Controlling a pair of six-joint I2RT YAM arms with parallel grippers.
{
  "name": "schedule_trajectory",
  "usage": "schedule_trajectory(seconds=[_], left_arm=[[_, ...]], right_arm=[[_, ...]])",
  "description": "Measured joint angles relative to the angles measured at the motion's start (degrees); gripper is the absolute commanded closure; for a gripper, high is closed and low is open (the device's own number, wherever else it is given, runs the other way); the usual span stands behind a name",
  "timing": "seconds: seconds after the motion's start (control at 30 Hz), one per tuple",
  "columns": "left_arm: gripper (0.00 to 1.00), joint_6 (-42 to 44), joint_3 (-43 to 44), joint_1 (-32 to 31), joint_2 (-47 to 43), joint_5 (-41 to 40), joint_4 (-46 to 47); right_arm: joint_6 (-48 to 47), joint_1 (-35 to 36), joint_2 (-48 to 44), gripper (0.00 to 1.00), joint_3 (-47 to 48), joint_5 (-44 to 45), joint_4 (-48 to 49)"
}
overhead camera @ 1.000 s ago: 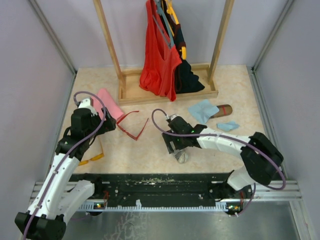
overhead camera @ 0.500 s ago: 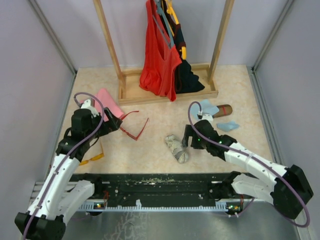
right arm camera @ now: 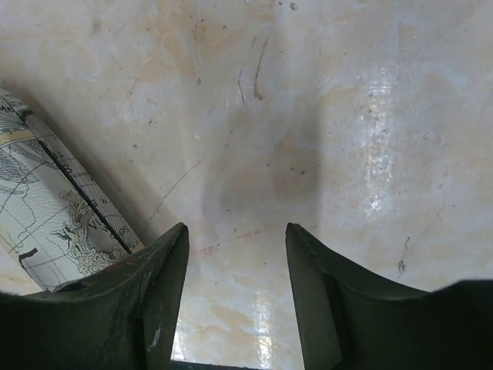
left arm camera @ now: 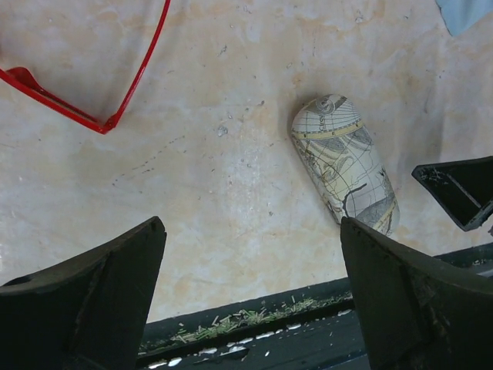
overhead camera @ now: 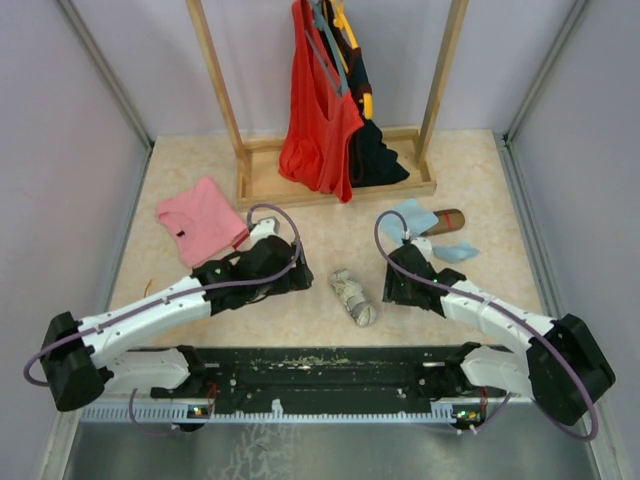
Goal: Organize the sunglasses
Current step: Adjust the sunglasses case at the center of the board.
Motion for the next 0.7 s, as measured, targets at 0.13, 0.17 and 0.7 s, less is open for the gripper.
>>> schedule_trajectory(seconds=[0.13, 0.17, 0.7], left_arm=[[0.00, -3.50, 1.33, -2.19, 3.85, -2.99, -0.24], [0.00, -4.09, 1.36, -2.23, 4.04, -3.45, -0.24], [0.00, -5.88, -7.37, -2.19, -11.56, -13.14, 5.73]], right_arm=[[-1.53, 0.02, 1.18, 0.47, -0.39, -2.03, 0.61], [-1.75, 0.02, 1.25, 0.47, -0.61, -2.54, 0.94], [-2.91, 2.80, 1.77, 0.47, -2.14, -7.89, 3.02]])
